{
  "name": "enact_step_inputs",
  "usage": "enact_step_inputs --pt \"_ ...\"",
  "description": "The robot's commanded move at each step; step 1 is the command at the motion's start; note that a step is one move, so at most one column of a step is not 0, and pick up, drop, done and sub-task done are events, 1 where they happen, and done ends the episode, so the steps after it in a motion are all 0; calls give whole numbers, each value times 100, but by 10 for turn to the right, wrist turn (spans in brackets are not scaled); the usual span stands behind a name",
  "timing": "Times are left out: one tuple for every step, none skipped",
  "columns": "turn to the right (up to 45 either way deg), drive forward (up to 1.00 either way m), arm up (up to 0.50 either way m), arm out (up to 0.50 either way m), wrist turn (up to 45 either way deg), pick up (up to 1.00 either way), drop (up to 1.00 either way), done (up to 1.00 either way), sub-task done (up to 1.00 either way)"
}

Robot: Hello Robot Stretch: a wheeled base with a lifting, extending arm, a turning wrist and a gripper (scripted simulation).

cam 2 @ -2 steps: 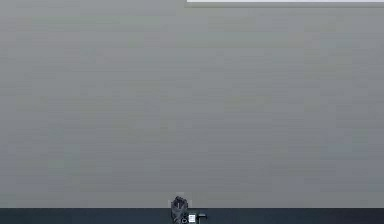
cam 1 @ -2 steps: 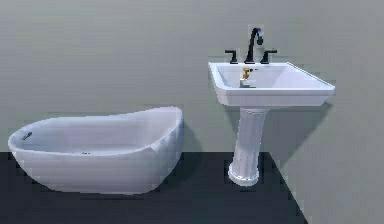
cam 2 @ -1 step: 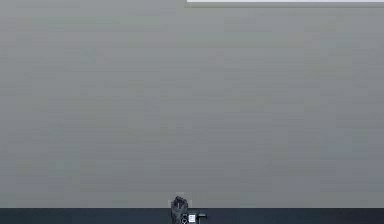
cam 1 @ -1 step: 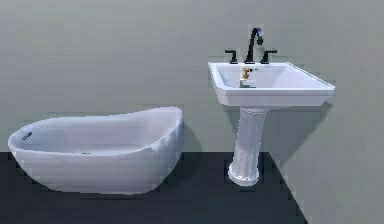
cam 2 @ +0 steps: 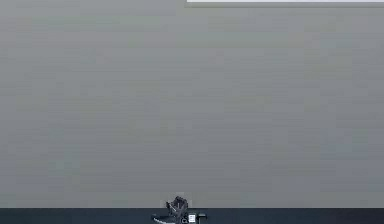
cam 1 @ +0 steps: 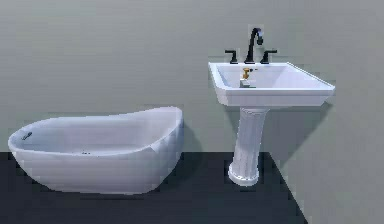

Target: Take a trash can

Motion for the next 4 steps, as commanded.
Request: enact_step_inputs --pt "0 0 0 0 360 0 0 0 0" --pt "0 0 -30 0 0 0 0 0 0" --pt "0 0 0 0 0 100 0 0 0" --pt "0 0 10 0 0 0 0 0 0"
